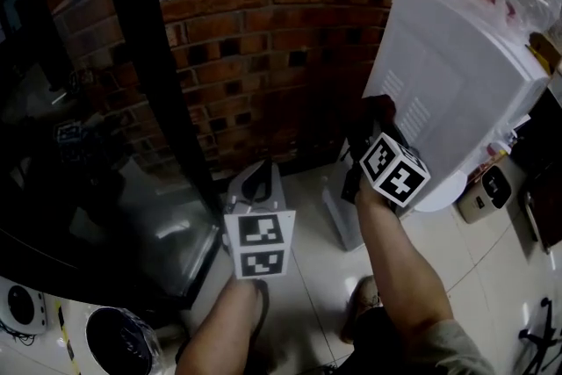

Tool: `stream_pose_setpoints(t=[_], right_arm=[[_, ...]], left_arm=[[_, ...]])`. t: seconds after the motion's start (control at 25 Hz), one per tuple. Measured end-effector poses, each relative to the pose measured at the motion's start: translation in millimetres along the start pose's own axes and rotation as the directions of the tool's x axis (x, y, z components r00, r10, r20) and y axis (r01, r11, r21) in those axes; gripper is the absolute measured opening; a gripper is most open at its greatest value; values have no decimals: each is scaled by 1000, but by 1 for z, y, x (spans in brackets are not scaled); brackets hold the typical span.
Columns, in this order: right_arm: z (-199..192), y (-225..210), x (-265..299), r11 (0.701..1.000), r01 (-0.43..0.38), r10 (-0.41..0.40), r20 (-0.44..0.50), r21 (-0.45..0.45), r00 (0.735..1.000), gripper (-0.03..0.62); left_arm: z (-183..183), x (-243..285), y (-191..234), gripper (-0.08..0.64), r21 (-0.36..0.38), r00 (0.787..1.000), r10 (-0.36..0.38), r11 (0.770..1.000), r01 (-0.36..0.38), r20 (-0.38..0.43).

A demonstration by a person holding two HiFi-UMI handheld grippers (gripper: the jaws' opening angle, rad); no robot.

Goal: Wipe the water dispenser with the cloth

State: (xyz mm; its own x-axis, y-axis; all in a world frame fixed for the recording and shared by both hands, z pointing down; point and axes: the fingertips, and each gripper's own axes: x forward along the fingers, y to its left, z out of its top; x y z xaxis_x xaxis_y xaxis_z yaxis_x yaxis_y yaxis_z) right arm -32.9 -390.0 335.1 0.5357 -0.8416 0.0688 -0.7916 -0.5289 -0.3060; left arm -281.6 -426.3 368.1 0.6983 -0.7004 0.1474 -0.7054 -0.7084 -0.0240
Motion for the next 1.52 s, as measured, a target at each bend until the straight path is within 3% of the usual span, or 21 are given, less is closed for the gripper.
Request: stream_pose_setpoints(t=[0.48, 0.76, 0.96, 1.32, 1.52], right_arm=[[-74, -15, 17, 1000, 14, -12, -96, 26, 995, 81], [-132, -29, 24, 997, 38, -51, -201, -67, 978, 81], [-190, -46, 39, 995, 62, -84, -297, -84, 951, 81], [-297, -86, 42, 983, 160, -183, -448, -89, 875, 81], [-333, -98, 40, 981, 160, -193, -515, -108, 835, 81]], left_arm=[[-44, 57, 2, 0, 38, 997, -42, 998, 45, -59], [-76, 97, 0, 0, -1, 994, -49, 999, 50, -94], [-96, 110, -3, 0, 29, 991, -49, 998, 53, -128], [-127, 106, 15, 0, 64, 979, -21, 997, 35, -204], [-153, 121, 13, 0, 75, 971, -31, 996, 50, -238]])
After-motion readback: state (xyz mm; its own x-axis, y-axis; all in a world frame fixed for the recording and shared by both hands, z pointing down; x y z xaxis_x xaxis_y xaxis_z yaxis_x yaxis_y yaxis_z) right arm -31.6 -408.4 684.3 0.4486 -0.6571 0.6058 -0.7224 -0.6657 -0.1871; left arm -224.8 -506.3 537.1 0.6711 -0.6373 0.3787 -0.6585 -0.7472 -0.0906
